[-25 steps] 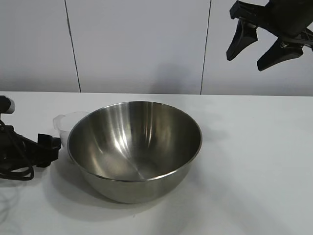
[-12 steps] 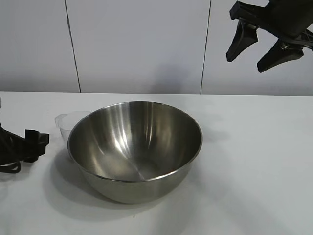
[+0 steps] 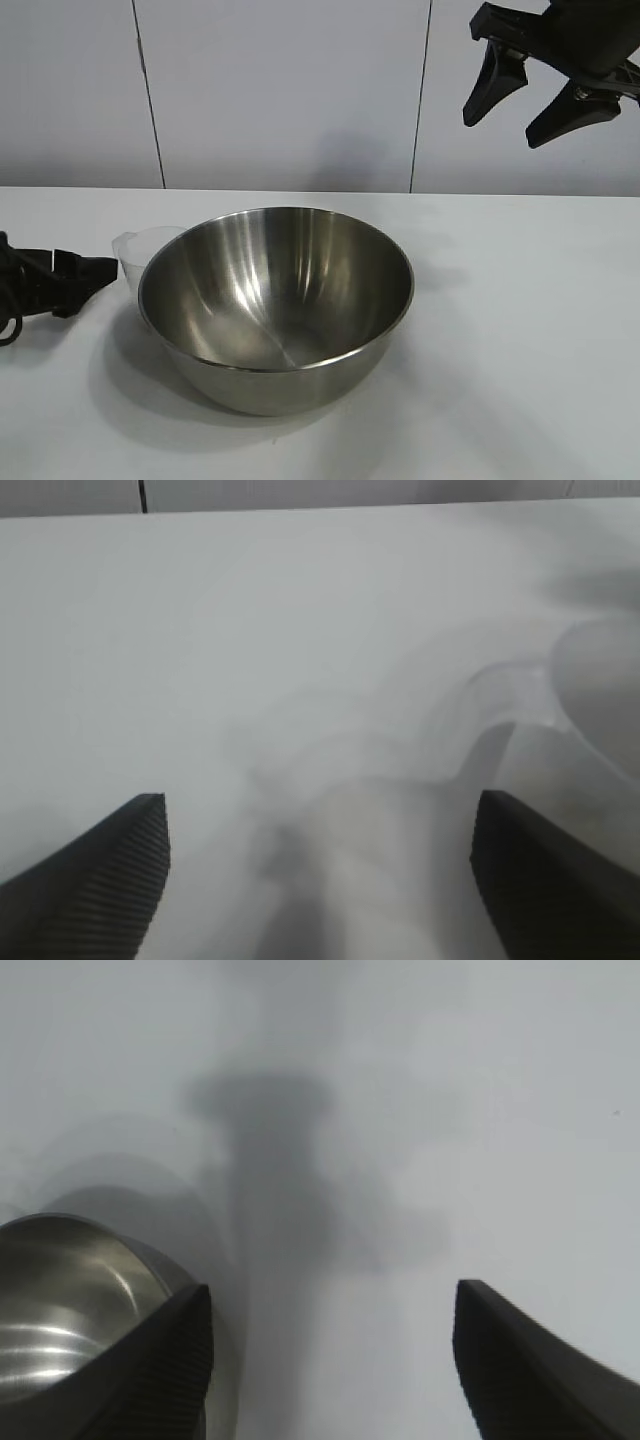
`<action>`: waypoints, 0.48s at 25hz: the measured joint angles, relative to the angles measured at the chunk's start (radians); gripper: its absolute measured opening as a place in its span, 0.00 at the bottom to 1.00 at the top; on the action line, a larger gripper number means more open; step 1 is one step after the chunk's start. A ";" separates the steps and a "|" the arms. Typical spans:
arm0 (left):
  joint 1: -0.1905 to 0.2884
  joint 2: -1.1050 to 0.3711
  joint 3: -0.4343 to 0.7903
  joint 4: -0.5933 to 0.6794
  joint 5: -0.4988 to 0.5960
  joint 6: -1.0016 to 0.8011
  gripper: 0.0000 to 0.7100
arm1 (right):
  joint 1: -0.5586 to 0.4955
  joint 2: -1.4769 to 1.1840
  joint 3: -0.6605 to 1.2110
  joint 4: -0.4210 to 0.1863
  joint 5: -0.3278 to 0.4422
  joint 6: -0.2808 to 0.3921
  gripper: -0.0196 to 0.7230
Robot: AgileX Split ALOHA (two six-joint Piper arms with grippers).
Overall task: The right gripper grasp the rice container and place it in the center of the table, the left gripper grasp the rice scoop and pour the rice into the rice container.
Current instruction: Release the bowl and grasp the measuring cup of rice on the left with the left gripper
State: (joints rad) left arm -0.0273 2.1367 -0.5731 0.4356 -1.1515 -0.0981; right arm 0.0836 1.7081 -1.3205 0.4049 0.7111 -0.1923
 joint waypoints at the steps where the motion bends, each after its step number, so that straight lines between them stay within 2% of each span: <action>1: 0.000 0.000 -0.012 0.020 0.000 0.000 0.84 | 0.000 0.000 0.000 0.000 0.000 0.007 0.66; 12: 0.001 0.012 -0.055 0.110 0.022 -0.018 0.84 | 0.000 0.000 0.000 0.000 0.000 0.017 0.66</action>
State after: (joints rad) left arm -0.0261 2.1491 -0.6279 0.5460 -1.1299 -0.1165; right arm 0.0836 1.7081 -1.3205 0.4049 0.7111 -0.1756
